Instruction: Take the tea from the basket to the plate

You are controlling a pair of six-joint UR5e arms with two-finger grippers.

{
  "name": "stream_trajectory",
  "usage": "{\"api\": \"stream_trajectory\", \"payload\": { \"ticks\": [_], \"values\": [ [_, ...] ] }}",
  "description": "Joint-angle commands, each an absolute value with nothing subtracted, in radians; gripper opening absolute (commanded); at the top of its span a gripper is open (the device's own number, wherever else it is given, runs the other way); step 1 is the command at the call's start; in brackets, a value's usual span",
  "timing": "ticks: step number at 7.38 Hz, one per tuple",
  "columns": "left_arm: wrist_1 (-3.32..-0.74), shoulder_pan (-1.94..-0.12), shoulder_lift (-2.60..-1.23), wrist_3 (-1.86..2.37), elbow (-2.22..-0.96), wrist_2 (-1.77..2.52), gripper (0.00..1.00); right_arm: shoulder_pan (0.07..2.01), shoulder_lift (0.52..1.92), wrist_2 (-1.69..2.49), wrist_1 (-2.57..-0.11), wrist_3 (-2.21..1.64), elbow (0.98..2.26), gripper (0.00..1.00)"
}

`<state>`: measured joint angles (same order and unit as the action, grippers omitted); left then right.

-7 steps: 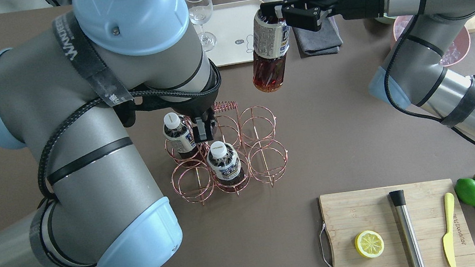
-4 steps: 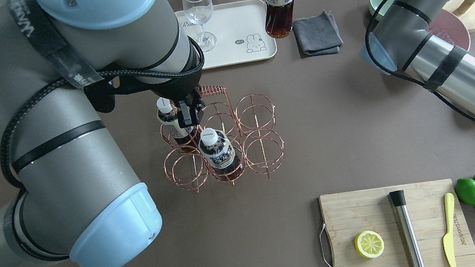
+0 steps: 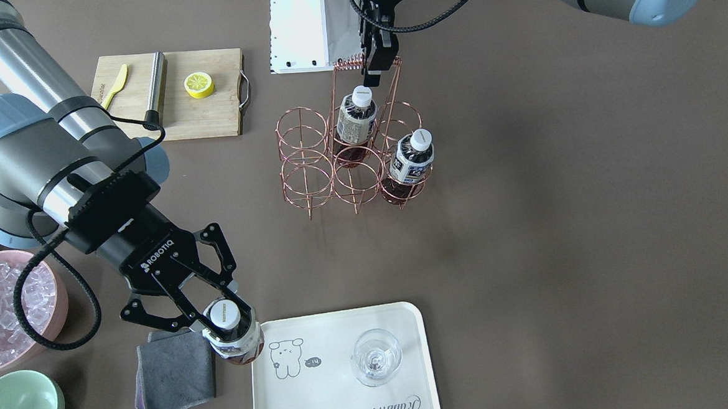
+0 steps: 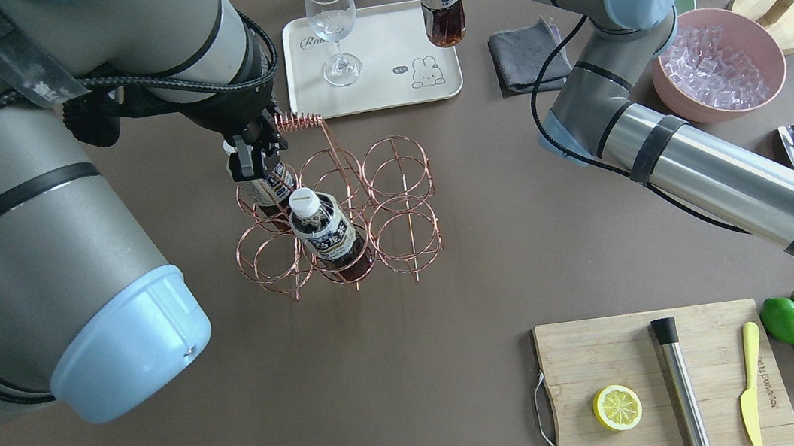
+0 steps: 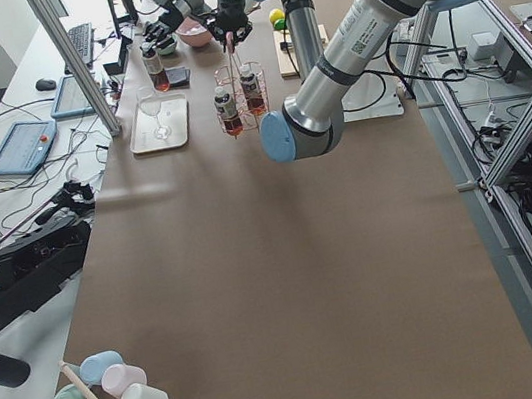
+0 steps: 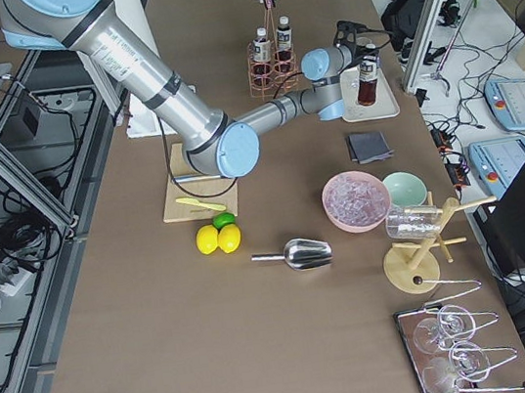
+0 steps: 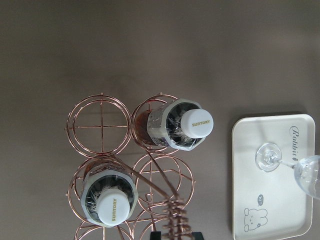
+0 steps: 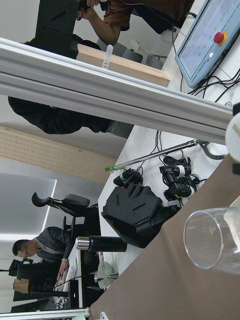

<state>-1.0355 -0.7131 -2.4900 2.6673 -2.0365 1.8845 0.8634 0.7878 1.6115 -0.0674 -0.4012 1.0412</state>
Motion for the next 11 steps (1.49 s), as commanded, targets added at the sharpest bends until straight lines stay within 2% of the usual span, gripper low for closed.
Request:
{"api": "stream_trajectory", "payload": {
  "ticks": [1,3,5,7,9,10,11],
  "values": [
    [-1.051,-0.821,-2.381,2.516,-2.045,1.952,0.0,0.809,0.717,1.488,0.067,-0.397,0.881,0.0],
    [-1.115,-1.113,-2.268,2.295,-1.963,2.157,0.0,0.787,0.709,1.43,0.138,-0.406,0.844,0.0],
    [-1.13,-1.366,-2.264,1.959,-1.666,2.307,0.0,0.756,0.71,1.379,0.248,-0.457,0.773,0.0],
    [-1.315,-1.506,-2.231,1.818,-1.425,2.309,0.0,0.735,0.71,1.352,0.31,-0.462,0.732,0.0],
    [-1.522,-1.563,-2.198,1.772,-1.242,2.304,0.0,0.724,0.718,1.353,0.319,-0.462,0.732,0.0],
    [-1.532,-1.568,-2.198,1.761,-1.215,2.301,0.0,0.724,0.719,1.354,0.319,-0.46,0.733,0.08],
    [-1.554,-1.568,-2.198,1.761,-1.2,2.299,0.0,0.724,0.718,1.355,0.318,-0.457,0.733,0.5]
  ]
}}
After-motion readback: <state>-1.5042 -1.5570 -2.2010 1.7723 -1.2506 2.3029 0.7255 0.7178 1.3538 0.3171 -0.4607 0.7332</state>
